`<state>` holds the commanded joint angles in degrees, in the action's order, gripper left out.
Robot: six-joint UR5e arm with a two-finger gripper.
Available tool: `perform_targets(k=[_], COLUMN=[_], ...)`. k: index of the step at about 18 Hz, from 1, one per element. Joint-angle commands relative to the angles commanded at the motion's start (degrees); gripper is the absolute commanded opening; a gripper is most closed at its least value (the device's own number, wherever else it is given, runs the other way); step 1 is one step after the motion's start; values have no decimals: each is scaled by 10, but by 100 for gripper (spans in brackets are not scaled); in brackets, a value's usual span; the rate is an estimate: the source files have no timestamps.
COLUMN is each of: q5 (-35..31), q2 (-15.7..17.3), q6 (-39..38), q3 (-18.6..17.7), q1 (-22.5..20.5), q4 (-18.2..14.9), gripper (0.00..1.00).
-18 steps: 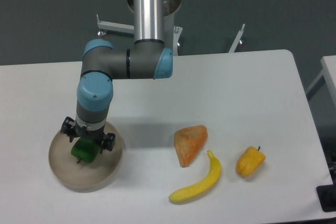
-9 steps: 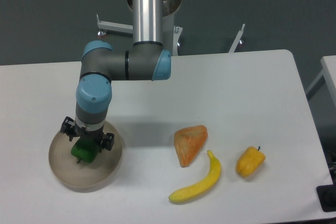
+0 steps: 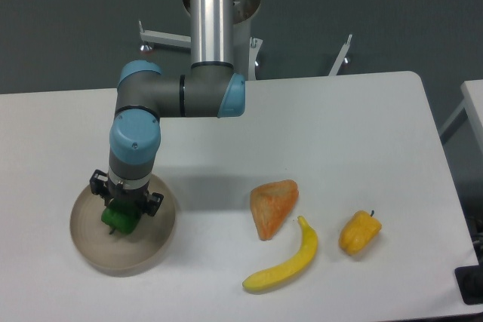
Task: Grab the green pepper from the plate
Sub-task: 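Close the gripper on the green pepper, then lift the green pepper off the plate and carry it toward the banana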
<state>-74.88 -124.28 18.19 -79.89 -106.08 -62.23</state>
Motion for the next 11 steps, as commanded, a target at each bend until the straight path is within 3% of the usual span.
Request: perform_targets(k=[7, 11], q5=[0, -18], q2=[7, 37], q6=[29, 87], q3=[-1, 1], q1=[-3, -20], q4=[-3, -18], gripper=[44, 44])
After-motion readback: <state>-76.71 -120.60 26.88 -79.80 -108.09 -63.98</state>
